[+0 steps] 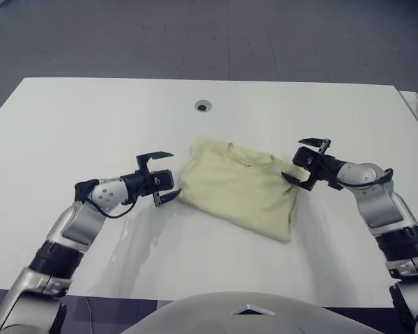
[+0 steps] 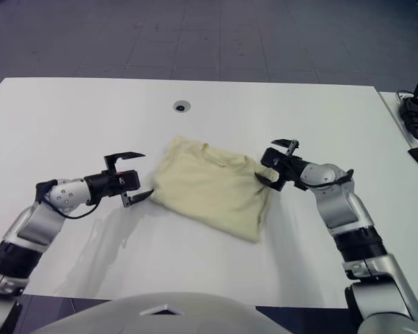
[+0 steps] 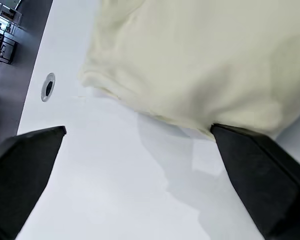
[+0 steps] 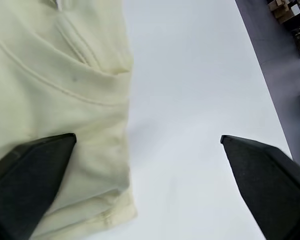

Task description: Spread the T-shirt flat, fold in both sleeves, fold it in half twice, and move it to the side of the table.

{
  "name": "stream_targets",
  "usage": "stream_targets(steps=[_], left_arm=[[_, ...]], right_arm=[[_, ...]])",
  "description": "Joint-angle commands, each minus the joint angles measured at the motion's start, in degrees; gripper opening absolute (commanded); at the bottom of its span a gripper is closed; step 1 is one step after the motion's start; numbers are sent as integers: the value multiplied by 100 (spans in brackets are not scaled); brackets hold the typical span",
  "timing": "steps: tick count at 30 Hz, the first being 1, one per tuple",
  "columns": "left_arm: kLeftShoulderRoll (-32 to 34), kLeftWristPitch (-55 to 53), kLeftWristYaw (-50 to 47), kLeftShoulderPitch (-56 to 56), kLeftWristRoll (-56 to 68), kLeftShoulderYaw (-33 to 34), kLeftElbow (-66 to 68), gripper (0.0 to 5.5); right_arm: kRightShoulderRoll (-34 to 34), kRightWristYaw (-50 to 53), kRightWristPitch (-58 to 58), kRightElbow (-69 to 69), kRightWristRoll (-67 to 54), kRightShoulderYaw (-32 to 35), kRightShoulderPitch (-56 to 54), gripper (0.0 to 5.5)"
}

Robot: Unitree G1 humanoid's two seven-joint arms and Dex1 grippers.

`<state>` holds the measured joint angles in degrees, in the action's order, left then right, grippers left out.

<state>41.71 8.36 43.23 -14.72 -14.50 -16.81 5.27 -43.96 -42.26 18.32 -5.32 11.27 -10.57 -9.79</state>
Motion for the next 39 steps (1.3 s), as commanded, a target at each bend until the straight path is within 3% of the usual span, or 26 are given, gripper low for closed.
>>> stream_targets(steps=[1,5,10,16,19,24,27,33,39], left_arm=[[63,1271,-98,-1441,-1053,-724,2515,540],[-568,2226,-982,-3243,-2141,-1570,4735,540],[-1566,2301,-2093,-4079,-2695,-2072,6121,540],[-2161,2213,-3359,-4504,-2821,-2062,6929,540],[-1889,2275,-3684,-4696,-2512,-1655,6938,540],[-1059,3047,-3133,-4305,-1715,-904,6259,540],[-688,3191,-2273,-3445,-805,-429,5068,540],[-231,1647,-1067,-861,605,-46,1068,540],[-149,579,-1025,-116,62,16,290,540]], right_arm=[[-401,-483,1013,-1691,-201,113,1144,539],[-328,-541,1897,-3202,-359,-120,1782,539],[251,-433,3069,-4025,-699,-425,1166,539],[504,-442,4416,-4367,-1472,42,-31,539],[504,-252,4058,-3964,-1539,232,-358,539],[229,24,2901,-3352,-1299,227,328,539],[96,55,2570,-3369,-1333,438,890,539],[-260,26,1788,-3111,-1123,550,1704,539],[-615,86,1060,-2582,-593,94,2250,539]])
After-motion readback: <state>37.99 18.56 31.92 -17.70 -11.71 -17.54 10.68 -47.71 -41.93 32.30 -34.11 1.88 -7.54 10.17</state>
